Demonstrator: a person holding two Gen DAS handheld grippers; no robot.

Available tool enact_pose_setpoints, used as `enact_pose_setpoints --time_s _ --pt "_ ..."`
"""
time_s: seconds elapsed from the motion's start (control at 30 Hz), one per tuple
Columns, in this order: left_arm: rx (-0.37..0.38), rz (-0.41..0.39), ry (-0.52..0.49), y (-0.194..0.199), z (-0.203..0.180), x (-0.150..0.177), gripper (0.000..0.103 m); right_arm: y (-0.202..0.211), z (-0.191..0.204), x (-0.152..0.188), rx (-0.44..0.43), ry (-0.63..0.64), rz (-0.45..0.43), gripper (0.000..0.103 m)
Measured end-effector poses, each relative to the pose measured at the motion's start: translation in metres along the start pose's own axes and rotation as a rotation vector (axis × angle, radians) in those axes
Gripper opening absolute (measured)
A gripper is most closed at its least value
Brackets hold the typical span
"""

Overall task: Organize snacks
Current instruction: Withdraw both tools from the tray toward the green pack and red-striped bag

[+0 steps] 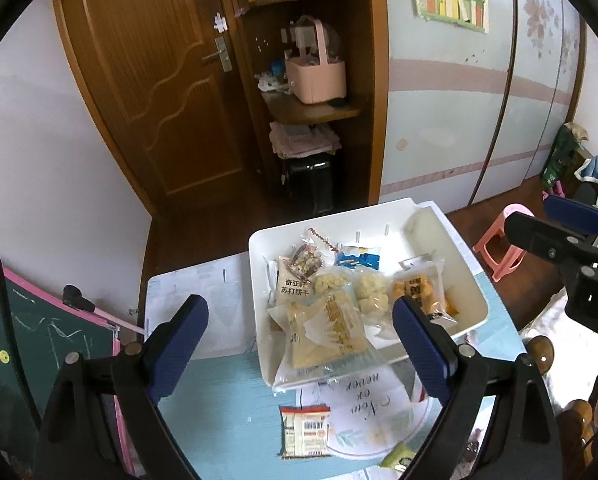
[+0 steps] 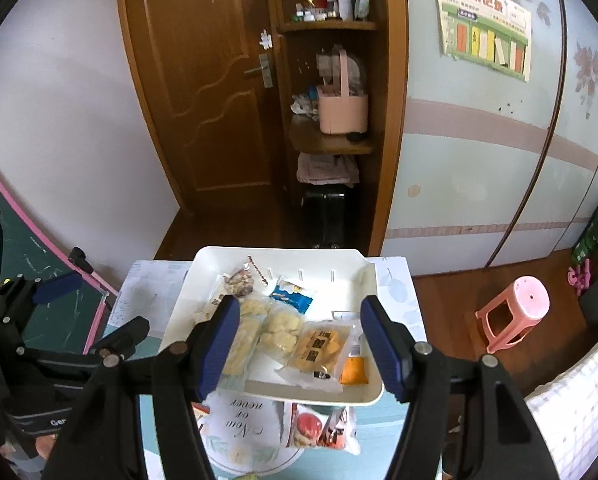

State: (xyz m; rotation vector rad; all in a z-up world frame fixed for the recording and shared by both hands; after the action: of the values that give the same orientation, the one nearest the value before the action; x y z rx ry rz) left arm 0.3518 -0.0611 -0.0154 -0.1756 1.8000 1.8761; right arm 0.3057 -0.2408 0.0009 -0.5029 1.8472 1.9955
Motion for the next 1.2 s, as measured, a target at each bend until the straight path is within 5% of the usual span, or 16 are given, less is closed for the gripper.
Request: enact_pose_setpoints --time_s 0.5,0.9,1.2 --pt "0.139 0.007 -0.024 0.024 -0.040 0.092 0.093 0.027 -0.013 0.105 -0.047 0.021 0.003 0.063" --pt "0.161 0.118 -0.044 -0.053 -0.090 0.195 0.093 -0.042 -0.034 0.230 -0.012 -0.010 0.123 0.063" --pt "0.190 0.266 0.100 -0.126 -0.105 0.239 0.093 -0.101 -0.041 0.300 -0.084 -0.106 0.227 0.063"
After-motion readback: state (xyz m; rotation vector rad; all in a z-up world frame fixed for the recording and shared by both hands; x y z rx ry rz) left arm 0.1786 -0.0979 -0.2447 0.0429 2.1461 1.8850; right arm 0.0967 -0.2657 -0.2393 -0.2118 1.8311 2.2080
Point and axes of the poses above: each gripper's, at about its wrist camera, not at the fingertips, and y roughly against the way its jaws point, z to its left, x to its underside, the point moved 8 cm from there along -y, roughly the way its jaws point, and after that the axes turned 13 degrees about z, right-handed, at the moved point
